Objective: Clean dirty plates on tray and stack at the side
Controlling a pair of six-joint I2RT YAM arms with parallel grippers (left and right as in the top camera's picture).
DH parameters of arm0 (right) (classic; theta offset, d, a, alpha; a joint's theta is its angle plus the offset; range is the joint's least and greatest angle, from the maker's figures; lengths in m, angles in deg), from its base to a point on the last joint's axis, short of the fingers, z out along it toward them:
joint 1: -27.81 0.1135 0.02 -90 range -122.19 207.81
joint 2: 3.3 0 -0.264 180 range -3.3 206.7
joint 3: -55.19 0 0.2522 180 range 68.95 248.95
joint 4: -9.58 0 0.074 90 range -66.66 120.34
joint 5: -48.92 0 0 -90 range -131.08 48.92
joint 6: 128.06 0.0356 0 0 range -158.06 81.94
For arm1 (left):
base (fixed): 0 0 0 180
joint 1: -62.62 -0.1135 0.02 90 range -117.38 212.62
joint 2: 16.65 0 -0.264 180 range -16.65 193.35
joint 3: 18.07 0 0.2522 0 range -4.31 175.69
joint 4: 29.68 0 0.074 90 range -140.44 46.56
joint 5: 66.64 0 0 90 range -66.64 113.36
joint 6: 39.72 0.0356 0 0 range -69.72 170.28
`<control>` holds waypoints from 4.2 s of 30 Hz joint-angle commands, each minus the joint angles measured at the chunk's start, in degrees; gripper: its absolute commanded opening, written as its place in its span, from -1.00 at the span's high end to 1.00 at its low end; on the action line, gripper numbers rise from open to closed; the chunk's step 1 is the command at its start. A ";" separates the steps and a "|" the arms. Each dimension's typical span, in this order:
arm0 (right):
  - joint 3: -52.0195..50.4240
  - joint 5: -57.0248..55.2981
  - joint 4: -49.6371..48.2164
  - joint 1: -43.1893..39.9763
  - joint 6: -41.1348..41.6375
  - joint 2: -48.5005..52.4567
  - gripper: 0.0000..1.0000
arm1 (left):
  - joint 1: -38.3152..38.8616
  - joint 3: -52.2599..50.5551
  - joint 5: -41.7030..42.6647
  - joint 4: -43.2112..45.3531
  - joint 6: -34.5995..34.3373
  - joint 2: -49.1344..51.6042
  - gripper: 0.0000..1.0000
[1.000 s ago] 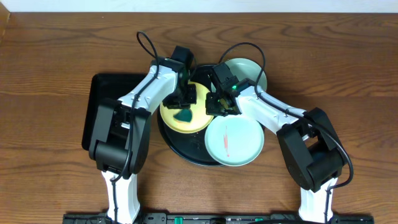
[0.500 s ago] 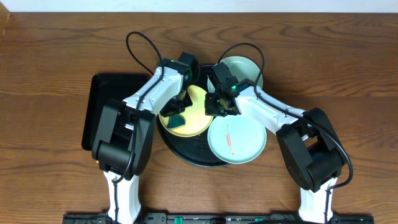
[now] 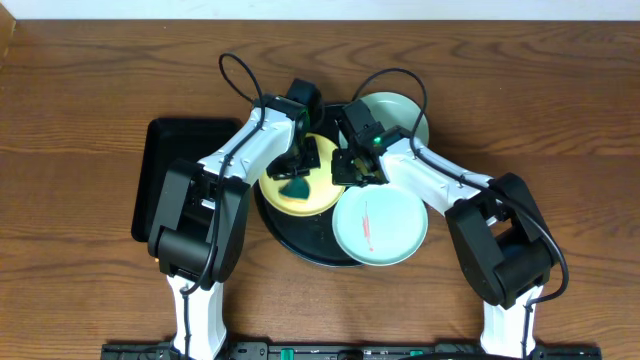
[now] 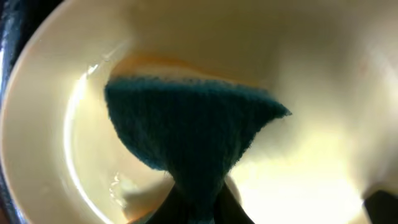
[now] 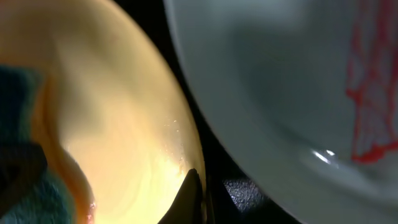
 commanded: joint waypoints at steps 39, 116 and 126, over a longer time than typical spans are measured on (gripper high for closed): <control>-0.17 -1.11 0.02 0.22 -0.31 1.42 0.98 | 0.48 -0.17 4.26 -4.81 4.13 1.60 0.85; 11.02 -32.79 8.02 9.46 -18.16 -10.23 0.98 | -26.45 3.45 -3.08 -8.81 3.19 -24.33 0.85; 11.02 -67.17 7.08 20.94 -25.49 -16.26 0.98 | -26.45 2.75 -3.08 -8.81 3.17 -24.33 0.85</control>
